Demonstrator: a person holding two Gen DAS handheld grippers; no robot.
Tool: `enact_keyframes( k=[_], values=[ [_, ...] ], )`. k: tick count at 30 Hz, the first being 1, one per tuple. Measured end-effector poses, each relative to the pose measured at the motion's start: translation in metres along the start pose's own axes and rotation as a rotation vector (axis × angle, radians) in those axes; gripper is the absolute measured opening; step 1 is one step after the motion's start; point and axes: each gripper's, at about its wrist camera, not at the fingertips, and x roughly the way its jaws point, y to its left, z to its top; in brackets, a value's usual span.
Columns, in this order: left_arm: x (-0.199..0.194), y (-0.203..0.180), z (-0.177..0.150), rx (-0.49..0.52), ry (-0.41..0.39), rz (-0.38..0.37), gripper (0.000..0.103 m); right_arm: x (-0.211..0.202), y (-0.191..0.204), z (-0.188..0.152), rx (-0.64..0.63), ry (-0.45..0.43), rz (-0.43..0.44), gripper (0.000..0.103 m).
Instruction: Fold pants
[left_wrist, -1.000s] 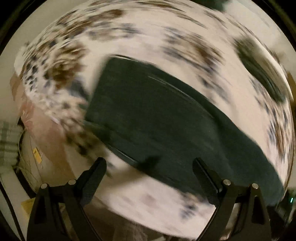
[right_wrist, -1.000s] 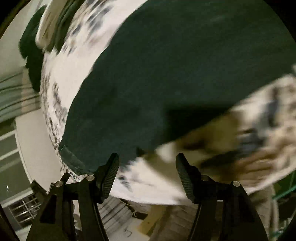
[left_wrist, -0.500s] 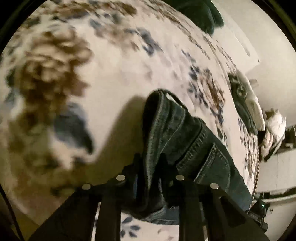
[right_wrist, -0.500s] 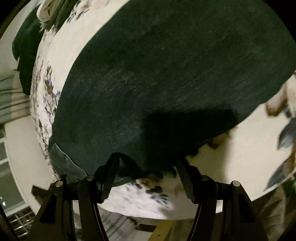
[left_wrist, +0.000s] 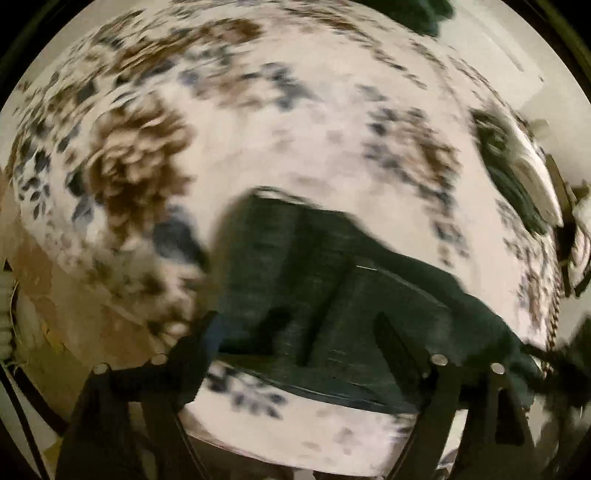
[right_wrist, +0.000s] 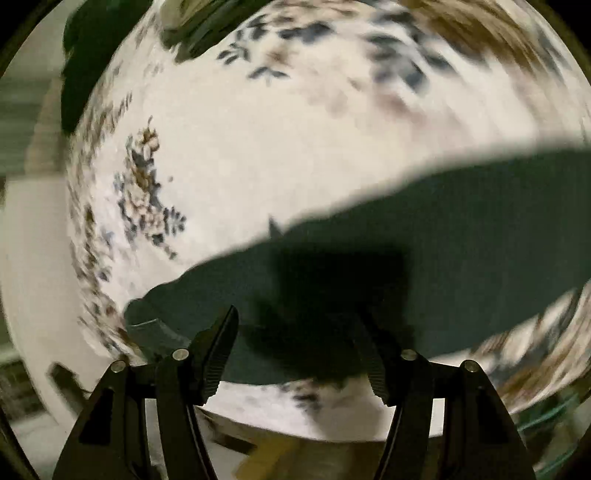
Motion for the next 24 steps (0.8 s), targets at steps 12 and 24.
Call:
enact_keyframes(
  k=[12,24],
  values=[
    [0.065,-0.124,0.006,-0.163,0.193,-0.071,0.088,0.065,0.024,0.08,-0.291,0.363,0.045,0.066],
    [0.097,-0.147,-0.017,-0.127,0.26,0.186,0.088,0.041,-0.009,-0.001,-0.463,0.482,0.123,0.066]
  ],
)
